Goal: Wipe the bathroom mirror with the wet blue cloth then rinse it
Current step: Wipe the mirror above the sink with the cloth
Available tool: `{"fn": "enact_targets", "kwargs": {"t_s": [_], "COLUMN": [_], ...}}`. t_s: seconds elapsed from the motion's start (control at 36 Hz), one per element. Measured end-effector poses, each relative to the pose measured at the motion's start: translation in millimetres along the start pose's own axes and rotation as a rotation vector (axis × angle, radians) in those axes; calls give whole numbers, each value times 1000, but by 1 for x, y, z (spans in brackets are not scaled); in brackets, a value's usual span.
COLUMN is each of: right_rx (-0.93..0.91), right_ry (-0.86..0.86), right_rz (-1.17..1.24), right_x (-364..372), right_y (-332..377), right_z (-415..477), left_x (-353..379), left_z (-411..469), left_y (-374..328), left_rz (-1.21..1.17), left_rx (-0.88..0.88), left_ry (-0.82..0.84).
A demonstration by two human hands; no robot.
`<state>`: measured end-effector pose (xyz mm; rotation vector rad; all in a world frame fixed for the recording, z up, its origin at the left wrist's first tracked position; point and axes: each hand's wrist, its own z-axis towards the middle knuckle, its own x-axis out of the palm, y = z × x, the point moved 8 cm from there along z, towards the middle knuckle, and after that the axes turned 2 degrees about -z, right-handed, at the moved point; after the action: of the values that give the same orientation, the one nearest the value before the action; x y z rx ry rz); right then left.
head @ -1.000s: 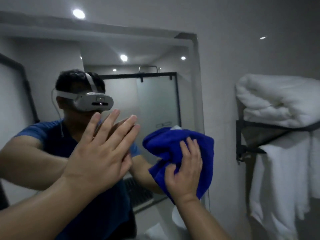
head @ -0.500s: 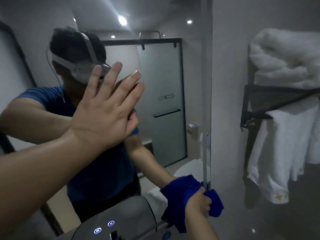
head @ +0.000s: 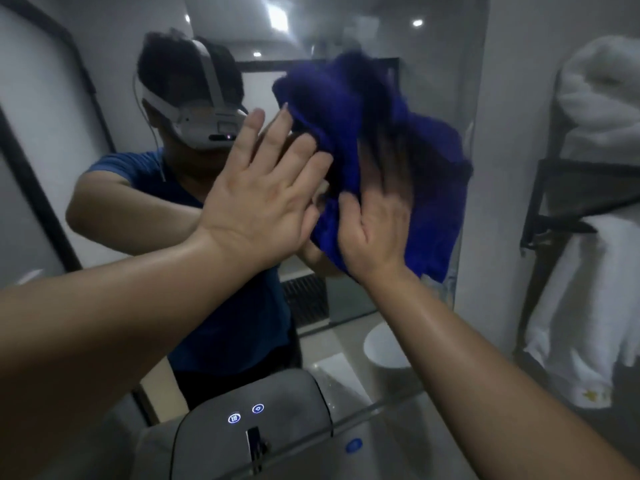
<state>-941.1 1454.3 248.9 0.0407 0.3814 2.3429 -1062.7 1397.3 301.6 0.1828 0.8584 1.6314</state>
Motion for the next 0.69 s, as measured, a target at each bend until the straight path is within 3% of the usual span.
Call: {"fn": "enact_targets", "kwargs": {"t_s": [0.11, 0.19, 0.25, 0.33, 0.42, 0.5, 0.61, 0.69], "right_rx": [104, 34, 31, 171, 347, 453, 450, 705], "right_ry": [94, 232, 337, 590, 696, 799, 969, 1017], "right_rz": [-1, -102, -43, 19, 163, 85, -80, 187], "right_x": [-1, -6, -14, -19, -19, -14, -1, 7], "right_y": [-17, -15, -11, -16, -26, -36, -54, -62], "right_z": [-78, -112, -108, -82, -51, -43, -67, -106], "left_x": [0, -3, -6, -14, -26, -42, -34, -15], "left_z": [0, 0, 1, 3, 0, -16, -56, -87], "left_y": [-2, -3, -2, 0, -7, -43, -103, -127], "left_rz": [-42, -43, -67, -148, -319, -534, -636, -684], "left_rx": [19, 28, 23, -42, -167, -119, 63, 63], "left_ry": [9, 52, 81, 94, 84, 53, 322, 523]}}
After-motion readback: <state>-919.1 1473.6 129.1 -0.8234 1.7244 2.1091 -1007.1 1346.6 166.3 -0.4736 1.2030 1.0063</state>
